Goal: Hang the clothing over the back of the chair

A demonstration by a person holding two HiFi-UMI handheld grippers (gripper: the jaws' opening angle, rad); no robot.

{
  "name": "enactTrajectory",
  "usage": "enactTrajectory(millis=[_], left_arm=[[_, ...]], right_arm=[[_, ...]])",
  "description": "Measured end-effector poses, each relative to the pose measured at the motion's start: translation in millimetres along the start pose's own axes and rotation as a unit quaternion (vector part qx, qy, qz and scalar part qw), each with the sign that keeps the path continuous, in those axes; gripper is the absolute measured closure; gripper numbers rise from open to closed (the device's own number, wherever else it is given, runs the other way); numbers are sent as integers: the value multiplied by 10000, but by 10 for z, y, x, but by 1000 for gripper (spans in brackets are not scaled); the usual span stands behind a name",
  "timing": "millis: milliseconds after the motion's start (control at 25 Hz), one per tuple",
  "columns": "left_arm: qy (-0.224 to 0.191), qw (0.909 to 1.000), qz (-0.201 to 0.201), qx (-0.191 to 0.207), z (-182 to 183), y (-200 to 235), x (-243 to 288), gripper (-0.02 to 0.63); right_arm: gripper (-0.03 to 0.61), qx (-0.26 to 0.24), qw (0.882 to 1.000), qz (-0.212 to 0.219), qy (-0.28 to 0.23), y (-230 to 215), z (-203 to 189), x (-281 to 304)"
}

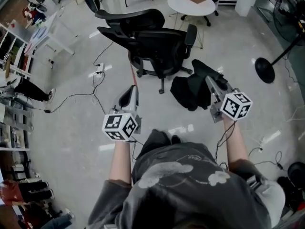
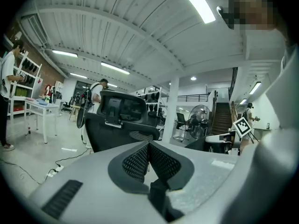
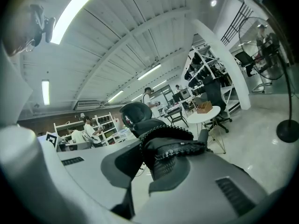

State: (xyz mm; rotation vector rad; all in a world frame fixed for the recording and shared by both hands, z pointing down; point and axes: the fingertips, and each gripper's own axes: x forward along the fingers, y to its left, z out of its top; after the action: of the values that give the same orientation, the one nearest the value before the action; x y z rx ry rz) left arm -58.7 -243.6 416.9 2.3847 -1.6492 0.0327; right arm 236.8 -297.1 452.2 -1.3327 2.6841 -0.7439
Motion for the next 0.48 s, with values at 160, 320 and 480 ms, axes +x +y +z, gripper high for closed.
enactTrajectory(millis=[160,320,480], left_arm=[[62,10000,28,-32,-16,109,219,612],[57,10000,-76,6,64,225,499,611],[0,10000,-53,16,194,460,760,612]], right_arm=[[561,35,9998,-190,-24,-212,73,84],[561,-12,9995,-314,-73,-340,201,266],[561,-146,9988,-456,-47,-472,371,529]])
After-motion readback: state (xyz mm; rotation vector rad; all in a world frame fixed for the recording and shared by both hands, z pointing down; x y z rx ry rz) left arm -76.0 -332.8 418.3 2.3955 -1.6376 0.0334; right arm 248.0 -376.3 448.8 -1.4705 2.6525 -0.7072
